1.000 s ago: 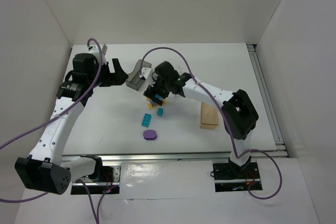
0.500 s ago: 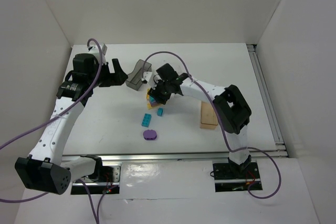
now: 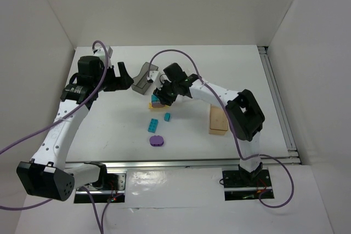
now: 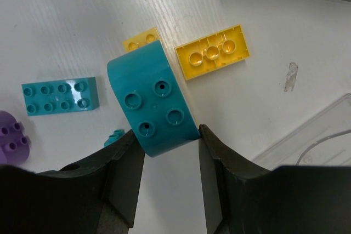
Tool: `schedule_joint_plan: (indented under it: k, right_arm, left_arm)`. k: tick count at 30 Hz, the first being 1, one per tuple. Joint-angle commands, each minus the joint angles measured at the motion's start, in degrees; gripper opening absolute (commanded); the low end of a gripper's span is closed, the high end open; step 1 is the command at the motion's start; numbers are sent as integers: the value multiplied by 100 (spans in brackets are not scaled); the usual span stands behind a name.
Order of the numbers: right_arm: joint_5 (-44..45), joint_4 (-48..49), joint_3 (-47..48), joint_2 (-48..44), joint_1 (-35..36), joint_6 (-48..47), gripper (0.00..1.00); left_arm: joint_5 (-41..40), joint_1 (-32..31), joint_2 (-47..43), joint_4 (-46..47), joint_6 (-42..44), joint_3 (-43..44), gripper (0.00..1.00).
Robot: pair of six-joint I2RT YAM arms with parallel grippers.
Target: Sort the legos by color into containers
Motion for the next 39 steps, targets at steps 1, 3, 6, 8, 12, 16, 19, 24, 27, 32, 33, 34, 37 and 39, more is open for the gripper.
schedule_joint_plan:
  k: [1, 3, 6, 8, 12, 16, 19, 24, 27, 32, 33, 34, 37, 39]
  right_arm:
    - [-170, 164, -65, -548, -33, 227, 26]
    - [-223, 164, -196, -609, -33, 480, 20]
    - [-836, 164, -302, -662, -269, 884, 16]
    - [-1293, 226, -389, -785, -410, 1079, 16]
    - [-2767, 594, -819, -1240, -823, 1535, 16]
    - [-3307, 517, -882, -1453, -1200, 1782, 16]
    - [-3685, 114, -751, -1506, -1350, 1730, 16]
    - [-4230, -38, -654, -1506, -1562, 1844, 16]
    - [-4354, -108, -654, -1654, -1623, 1896, 16]
    - [-4477, 287, -952, -1901, -1728, 2221, 16]
    - [-4477, 401, -1022, -1953, -1729, 2274, 16]
    - [-4477, 402, -1023, -1954, -1729, 2275, 16]
    - [-4652, 454, -1023, -1893, -1729, 2328, 16]
    - [-4775, 507, -1023, -1892, -1729, 2328, 16]
  left_arm:
    - [-49, 15, 37, 42, 121, 262, 100]
    - [-49, 15, 89, 42, 121, 262, 100]
    - [134, 15, 142, 42, 121, 209, 100]
    - [415, 15, 195, 42, 235, 156, 100]
    - [2238, 67, 195, 280, 718, -54, 100]
    - [3619, 67, 309, 684, 1175, -327, 100]
    - [4457, -134, 634, 1113, 1290, -441, 100]
    - [4223, -468, 1397, 1230, 1501, -250, 100]
    - [4416, -697, 1522, 1229, 1738, -29, 100]
    - [4416, -820, 1970, 790, 2046, 350, 100]
    - [4416, -820, 2049, 789, 2046, 402, 100]
    - [4494, -881, 2050, 789, 2046, 402, 100]
    - [4495, -943, 2050, 956, 1993, 402, 100]
    - [4573, -1005, 2102, 1009, 1923, 402, 95]
